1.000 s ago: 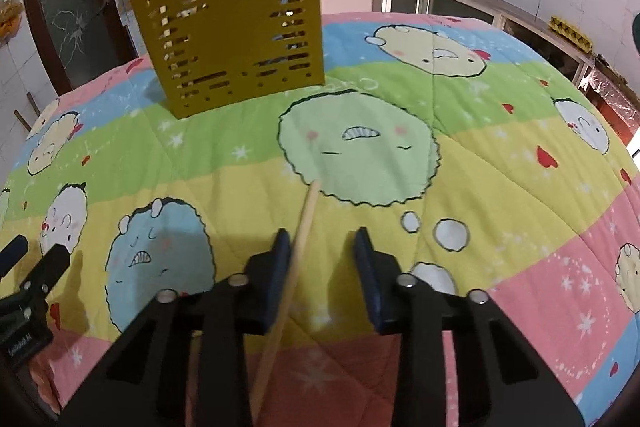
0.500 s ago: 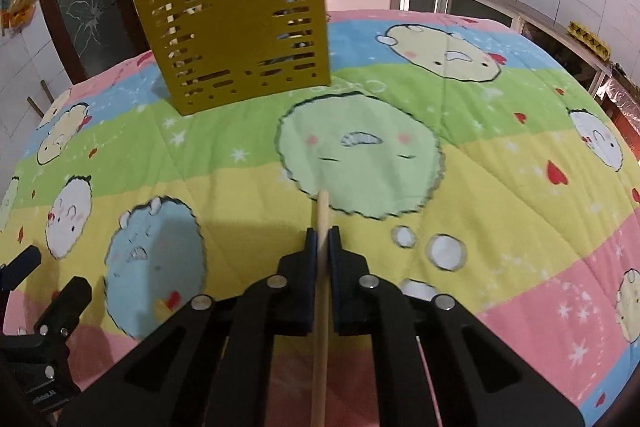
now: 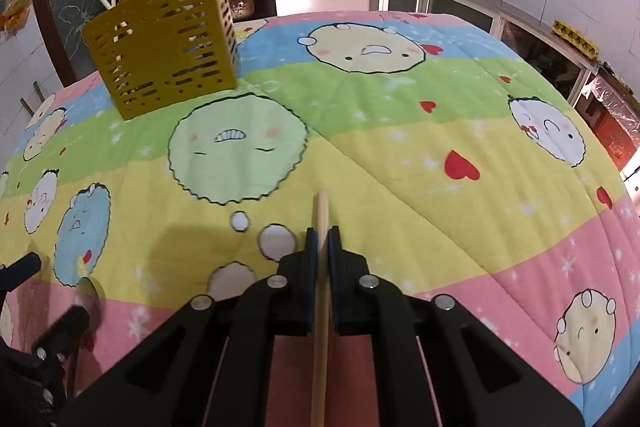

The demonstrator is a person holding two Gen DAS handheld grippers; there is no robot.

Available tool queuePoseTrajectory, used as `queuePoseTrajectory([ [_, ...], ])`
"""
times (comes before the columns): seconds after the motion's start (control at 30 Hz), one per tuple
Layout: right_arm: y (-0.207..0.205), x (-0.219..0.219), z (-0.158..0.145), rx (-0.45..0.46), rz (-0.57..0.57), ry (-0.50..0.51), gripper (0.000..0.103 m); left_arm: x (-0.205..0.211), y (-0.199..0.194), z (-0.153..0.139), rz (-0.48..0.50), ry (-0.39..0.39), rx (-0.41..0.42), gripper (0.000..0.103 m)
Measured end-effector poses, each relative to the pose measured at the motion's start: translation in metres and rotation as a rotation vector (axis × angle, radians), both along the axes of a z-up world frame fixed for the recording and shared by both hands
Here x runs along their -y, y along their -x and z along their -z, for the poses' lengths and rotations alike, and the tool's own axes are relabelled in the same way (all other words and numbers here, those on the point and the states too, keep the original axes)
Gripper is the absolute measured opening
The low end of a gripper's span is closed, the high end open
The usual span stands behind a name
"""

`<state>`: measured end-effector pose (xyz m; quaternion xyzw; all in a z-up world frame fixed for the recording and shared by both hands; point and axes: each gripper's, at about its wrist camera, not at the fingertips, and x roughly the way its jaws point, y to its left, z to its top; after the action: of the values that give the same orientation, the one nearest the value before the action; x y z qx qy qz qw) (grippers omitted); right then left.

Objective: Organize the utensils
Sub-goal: 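Close the right gripper on a wooden chopstick on the quilt, then close the left gripper on the clear plastic spoon while the right holds its chopstick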

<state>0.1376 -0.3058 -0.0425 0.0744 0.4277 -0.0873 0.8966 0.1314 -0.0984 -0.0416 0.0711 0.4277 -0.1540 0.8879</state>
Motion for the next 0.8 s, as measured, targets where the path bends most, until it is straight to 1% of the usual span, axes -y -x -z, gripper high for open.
queuePoseTrajectory([
  [0.1,0.0,-0.001,0.002,0.008,-0.009,-0.001,0.006,0.012,-0.001,0.006,0.003,-0.044,-0.012,0.094],
  [0.17,0.0,-0.003,0.003,0.013,-0.016,0.006,0.006,0.015,-0.004,0.01,-0.002,-0.057,-0.035,0.088],
  [0.2,0.001,-0.004,0.002,0.015,-0.018,0.005,0.006,0.014,-0.005,0.01,-0.009,-0.053,-0.036,0.087],
  [0.27,0.002,-0.004,0.003,0.019,-0.021,-0.001,0.006,0.012,-0.008,0.009,-0.033,-0.036,-0.035,0.077],
  [0.37,0.002,-0.004,0.004,0.02,-0.024,-0.001,0.006,0.009,-0.011,0.007,-0.062,-0.019,-0.04,0.067],
  [0.5,0.003,-0.008,0.004,0.017,-0.025,0.02,0.006,0.011,-0.009,0.009,-0.08,-0.025,-0.025,0.06],
  [0.57,0.003,-0.009,0.004,0.015,-0.027,0.025,0.006,0.014,-0.007,0.009,-0.08,-0.037,-0.011,0.055],
  [0.7,0.004,-0.006,0.005,0.014,-0.029,0.011,0.006,0.018,-0.005,0.009,-0.069,-0.059,-0.003,0.049],
  [0.8,0.004,-0.005,0.005,0.014,-0.033,0.003,0.006,0.02,-0.005,0.008,-0.057,-0.06,-0.007,0.042],
])
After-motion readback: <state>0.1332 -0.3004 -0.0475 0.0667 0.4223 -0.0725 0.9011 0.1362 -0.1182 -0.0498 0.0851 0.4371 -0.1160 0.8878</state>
